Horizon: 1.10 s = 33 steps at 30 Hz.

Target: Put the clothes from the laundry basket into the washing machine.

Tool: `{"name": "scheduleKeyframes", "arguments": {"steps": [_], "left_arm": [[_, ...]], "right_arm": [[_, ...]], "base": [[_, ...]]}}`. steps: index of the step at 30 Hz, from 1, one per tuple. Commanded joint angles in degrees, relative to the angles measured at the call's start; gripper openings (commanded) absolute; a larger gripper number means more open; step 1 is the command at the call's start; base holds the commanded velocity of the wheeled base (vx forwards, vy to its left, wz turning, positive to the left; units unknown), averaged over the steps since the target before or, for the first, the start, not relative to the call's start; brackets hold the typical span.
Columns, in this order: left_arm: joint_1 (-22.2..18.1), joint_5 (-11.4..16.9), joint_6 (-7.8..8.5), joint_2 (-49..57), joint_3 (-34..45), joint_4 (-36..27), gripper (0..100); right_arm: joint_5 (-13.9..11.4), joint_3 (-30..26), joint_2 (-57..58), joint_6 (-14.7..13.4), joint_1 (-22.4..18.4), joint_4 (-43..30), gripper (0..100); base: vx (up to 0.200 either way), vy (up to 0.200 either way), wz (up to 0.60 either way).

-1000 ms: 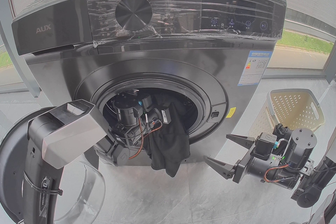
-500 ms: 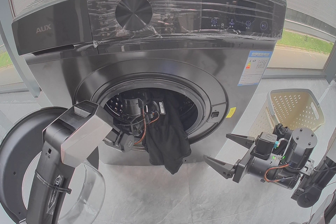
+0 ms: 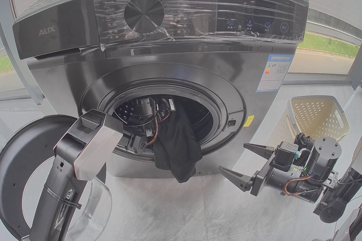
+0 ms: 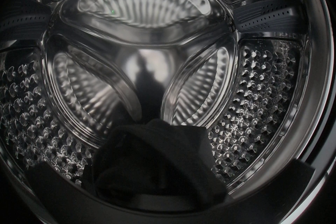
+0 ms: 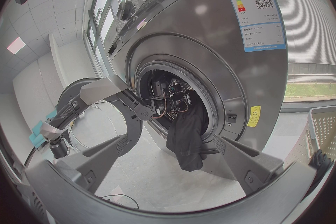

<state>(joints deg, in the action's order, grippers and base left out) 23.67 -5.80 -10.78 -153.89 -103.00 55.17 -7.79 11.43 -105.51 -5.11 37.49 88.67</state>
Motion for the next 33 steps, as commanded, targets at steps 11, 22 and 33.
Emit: {"name": "scheduleKeyframes", "arguments": {"steps": [11, 22, 33], "left_arm": [[5.7, 2.2, 0.14, 11.9, 21.9, -3.7, 100], [6.6, 6.0, 1.37, 13.9, 27.9, -12.0, 100], [5.3, 5.5, 1.81, 9.8, 26.7, -11.3, 0]], "right_arm": [[0.1, 0.3, 0.0, 0.1, 0.2, 0.0, 100], [0.1, 0.6, 0.0, 0.1, 0.4, 0.0, 100], [0.1, 1.7, 0.3, 0.0, 0.4, 0.0, 100]], "base": [[0.0, 0.0, 0.0], [0.0, 0.0, 0.0], [0.0, 0.0, 0.0]]}}
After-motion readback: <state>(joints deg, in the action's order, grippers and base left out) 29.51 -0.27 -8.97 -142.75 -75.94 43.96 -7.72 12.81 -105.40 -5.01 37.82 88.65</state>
